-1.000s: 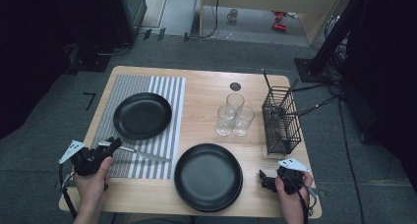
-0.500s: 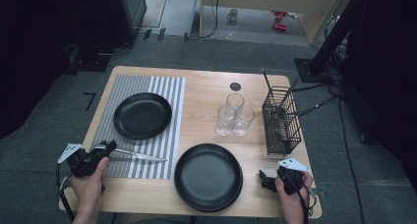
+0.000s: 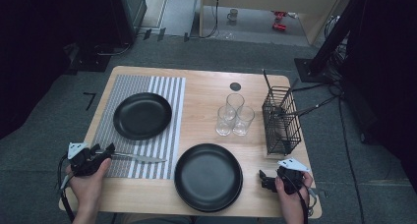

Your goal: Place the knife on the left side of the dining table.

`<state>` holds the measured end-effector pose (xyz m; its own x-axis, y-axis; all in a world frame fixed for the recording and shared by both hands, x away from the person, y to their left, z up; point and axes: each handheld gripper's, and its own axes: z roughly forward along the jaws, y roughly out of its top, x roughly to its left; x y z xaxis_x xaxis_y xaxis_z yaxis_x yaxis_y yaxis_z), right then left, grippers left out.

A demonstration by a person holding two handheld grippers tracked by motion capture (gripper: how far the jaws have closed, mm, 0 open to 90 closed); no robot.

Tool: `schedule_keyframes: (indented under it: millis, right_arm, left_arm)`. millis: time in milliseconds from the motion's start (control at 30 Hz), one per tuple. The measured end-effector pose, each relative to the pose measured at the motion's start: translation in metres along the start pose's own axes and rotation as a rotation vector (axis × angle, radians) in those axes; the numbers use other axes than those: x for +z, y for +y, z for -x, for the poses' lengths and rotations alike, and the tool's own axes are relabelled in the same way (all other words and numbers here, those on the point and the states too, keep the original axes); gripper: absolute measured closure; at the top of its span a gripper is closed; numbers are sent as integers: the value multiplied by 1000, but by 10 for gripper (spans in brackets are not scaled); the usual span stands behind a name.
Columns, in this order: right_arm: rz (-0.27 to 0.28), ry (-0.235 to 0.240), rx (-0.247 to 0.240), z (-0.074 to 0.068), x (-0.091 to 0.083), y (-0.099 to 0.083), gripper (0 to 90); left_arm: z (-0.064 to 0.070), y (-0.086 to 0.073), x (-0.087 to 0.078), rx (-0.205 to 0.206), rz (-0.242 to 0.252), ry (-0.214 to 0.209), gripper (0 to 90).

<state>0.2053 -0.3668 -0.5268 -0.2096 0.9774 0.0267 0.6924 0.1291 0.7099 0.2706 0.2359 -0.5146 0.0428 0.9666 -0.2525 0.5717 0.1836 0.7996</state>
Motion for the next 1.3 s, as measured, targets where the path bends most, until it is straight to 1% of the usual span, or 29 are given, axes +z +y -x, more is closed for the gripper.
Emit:
schedule_keyframes:
  millis: [33, 100, 167, 267, 333, 400, 467, 500, 567, 633, 700, 767, 800, 833, 867, 933, 1033, 1067, 1133, 1233, 1300]
  right_arm:
    - [0, 0, 0, 0, 0, 0, 0]
    - [0, 1, -1, 0, 0, 0, 0]
    - [0, 1, -1, 0, 0, 0, 0]
    - [0, 1, -1, 0, 0, 0, 0]
    - [0, 1, -1, 0, 0, 0, 0]
    - [0, 1, -1, 0, 0, 0, 0]
    - [0, 1, -1, 0, 0, 0, 0]
    - [0, 1, -1, 0, 0, 0, 0]
    - [0, 1, -1, 0, 0, 0, 0]
    - [0, 1, -1, 0, 0, 0, 0]
    - [0, 1, -1, 0, 0, 0, 0]
    - [0, 1, -1, 0, 0, 0, 0]
    - [0, 1, 0, 0, 0, 0, 0]
    - [0, 2, 0, 0, 0, 0, 0]
    - [0, 2, 0, 0, 0, 0, 0]
    - [0, 2, 0, 0, 0, 0, 0]
    - [0, 2, 0, 0, 0, 0, 0]
    - [0, 2, 0, 0, 0, 0, 0]
    - [0, 2, 0, 0, 0, 0, 0]
    - [0, 2, -1, 0, 0, 0, 0]
    - [0, 2, 0, 0, 0, 0, 0]
  left_arm:
    - [0, 0, -1, -3, 10, 0, 399]
    - [2, 0, -2, 30, 19, 33, 393]
    - [3, 0, -1, 38, 20, 41, 386]
    - [12, -1, -1, 111, 24, 57, 381]
    - [20, -1, 1, 163, 20, 45, 373]
    - [30, -2, 3, 225, 7, 38, 362]
    - [37, -4, 6, 273, -8, 30, 354]
    - [39, -5, 7, 287, -19, 18, 348]
    - [42, -7, 11, 300, -45, -15, 335]
    - [44, -7, 12, 326, -62, -15, 313]
    - [44, -6, 13, 333, -76, -24, 298]
    - [44, -6, 15, 337, -113, -17, 270]
    - [44, -6, 17, 343, -142, -7, 224]
    - [44, -6, 18, 346, -158, -2, 171]
    - [44, -6, 18, 343, -157, -7, 140]
    - [42, -5, 17, 333, -155, -18, 105]
    - [40, -5, 16, 320, -145, -62, 104]
    - [39, -5, 16, 315, -144, -69, 104]
    - [39, -5, 15, 310, -144, -73, 104]
    - [39, -5, 16, 313, -146, -75, 104]
    - [39, -5, 15, 317, -139, -83, 104]
